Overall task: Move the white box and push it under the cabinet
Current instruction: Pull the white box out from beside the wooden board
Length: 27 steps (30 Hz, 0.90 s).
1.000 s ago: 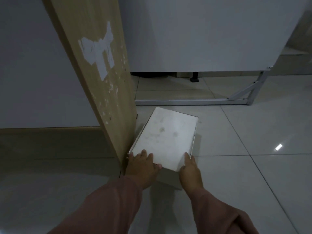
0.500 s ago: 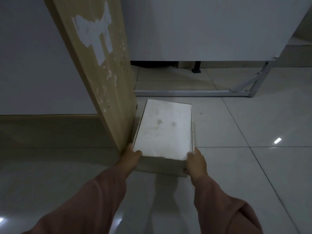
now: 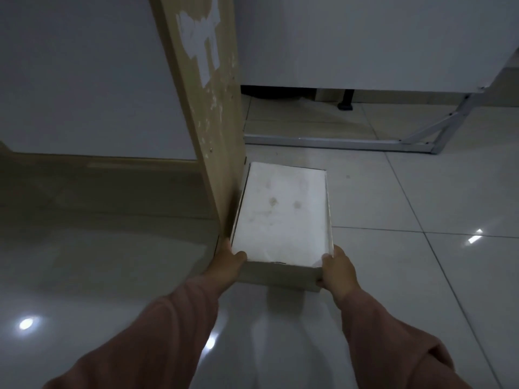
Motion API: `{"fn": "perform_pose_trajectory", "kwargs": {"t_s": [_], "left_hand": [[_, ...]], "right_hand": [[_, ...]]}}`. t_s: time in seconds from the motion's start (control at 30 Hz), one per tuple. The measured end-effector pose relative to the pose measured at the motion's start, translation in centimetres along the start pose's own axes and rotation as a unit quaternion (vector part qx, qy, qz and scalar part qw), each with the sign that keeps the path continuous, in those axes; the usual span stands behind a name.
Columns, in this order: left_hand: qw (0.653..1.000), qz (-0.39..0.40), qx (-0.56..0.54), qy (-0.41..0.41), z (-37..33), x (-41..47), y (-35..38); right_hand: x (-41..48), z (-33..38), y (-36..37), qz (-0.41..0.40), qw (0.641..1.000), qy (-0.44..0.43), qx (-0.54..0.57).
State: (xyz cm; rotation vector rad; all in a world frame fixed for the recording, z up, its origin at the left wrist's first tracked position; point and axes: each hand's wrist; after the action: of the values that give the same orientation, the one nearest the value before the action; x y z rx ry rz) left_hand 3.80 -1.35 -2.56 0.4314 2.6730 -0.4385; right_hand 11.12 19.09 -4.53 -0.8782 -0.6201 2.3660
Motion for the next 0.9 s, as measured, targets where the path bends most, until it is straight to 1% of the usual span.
{"fn": "perform_pose_trajectory", "kwargs": {"t_s": [0.13,0.3,0.47,0.53,0.6,0.7,0.8,0.83,0.9], "left_hand": [[1.0,0.012,0.006,-0.003,1.4,-1.8,-0.8],[0.999,0.027,-0.011,-0.018,3.3,-4.5,-1.9],[0.995,0.038,-0.061,-0.066,3.5,-4.6,-3.0],[0.989,0.04,-0.102,-0.101,3.6,-4.1,-3.3],[0.98,0.032,-0.145,-0.136,3.9,-3.5,-3.4],[0.972,0.019,-0.184,-0.148,4.5,-2.6,-3.2],[0.965,0.047,-0.221,-0.136,4.9,-2.0,-2.9],[0.958,0.06,-0.244,-0.138,5.1,-1.7,-2.8],[0.937,0.092,-0.291,-0.168,5.3,-1.5,-2.5]], "right_hand": [[-2.4,-1.5,0.5,0.007,1.0,0.002,0.006],[-6.1,-2.7,0.8,0.011,1.0,0.027,-0.002],[-6.5,-2.8,0.0,0.042,0.997,0.06,-0.002],[-6.1,-2.5,-0.3,0.069,0.994,0.079,0.028],[-5.9,-2.3,-0.2,0.1,0.987,0.091,0.091],[-5.6,-2.8,-0.3,0.137,0.976,0.09,0.144],[-4.8,-4.0,-0.7,0.159,0.969,0.082,0.172],[-4.5,-4.3,-0.9,0.164,0.966,0.081,0.183],[-3.8,-5.0,-1.3,0.173,0.959,0.085,0.205]]}}
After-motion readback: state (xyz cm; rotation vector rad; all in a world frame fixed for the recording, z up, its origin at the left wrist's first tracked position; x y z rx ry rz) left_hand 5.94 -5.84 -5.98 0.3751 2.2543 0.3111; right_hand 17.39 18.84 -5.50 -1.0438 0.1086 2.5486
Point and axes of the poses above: each hand's wrist, its own x-axis towards the middle knuckle, its own y-axis out of the palm, z = x × y, and after that the axes turned 10 degrees about -x, right-handed
